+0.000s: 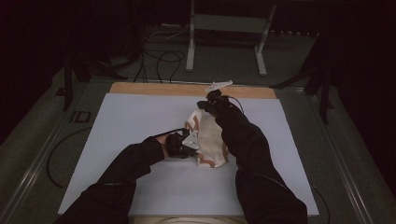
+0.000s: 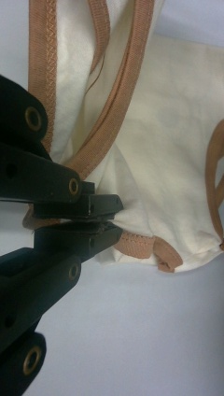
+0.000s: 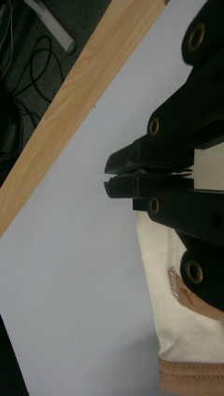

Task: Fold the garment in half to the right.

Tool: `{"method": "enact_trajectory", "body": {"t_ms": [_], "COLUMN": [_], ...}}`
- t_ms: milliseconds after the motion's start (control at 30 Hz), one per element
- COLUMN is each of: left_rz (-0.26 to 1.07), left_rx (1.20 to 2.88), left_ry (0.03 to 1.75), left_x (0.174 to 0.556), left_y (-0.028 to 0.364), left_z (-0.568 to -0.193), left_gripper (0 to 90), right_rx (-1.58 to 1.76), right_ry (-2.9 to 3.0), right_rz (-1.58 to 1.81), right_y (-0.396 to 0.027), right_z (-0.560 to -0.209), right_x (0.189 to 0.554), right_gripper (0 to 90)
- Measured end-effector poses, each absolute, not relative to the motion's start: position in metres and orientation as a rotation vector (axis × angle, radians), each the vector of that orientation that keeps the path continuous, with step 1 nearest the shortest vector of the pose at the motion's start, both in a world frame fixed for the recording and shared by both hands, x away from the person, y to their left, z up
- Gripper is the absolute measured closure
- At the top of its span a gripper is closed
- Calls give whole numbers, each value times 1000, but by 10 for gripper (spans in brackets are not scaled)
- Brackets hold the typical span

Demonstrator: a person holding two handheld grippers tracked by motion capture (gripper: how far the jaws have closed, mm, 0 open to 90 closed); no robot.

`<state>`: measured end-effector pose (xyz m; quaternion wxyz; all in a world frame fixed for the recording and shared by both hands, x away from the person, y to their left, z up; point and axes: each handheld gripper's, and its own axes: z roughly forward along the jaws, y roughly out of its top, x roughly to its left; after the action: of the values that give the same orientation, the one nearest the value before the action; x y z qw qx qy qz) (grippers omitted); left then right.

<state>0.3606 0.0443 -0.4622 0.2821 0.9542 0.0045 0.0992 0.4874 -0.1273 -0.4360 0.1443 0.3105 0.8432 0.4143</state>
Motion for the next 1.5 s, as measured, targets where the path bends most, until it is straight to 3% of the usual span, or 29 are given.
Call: {"method": "enact_trajectory", "body": {"t_ms": [1500], "left_rz": [148], "left_rx": [2631], "left_ry": [-29], "left_x": [371], "left_y": [-34], "left_z": [-474], "left_gripper": [827], "right_rx": [1015], "right_ry": [2358], "right_rz": [1206], "right_y": [-204], "right_z": [-461], "right_x": [481], "right_gripper": [877]}}
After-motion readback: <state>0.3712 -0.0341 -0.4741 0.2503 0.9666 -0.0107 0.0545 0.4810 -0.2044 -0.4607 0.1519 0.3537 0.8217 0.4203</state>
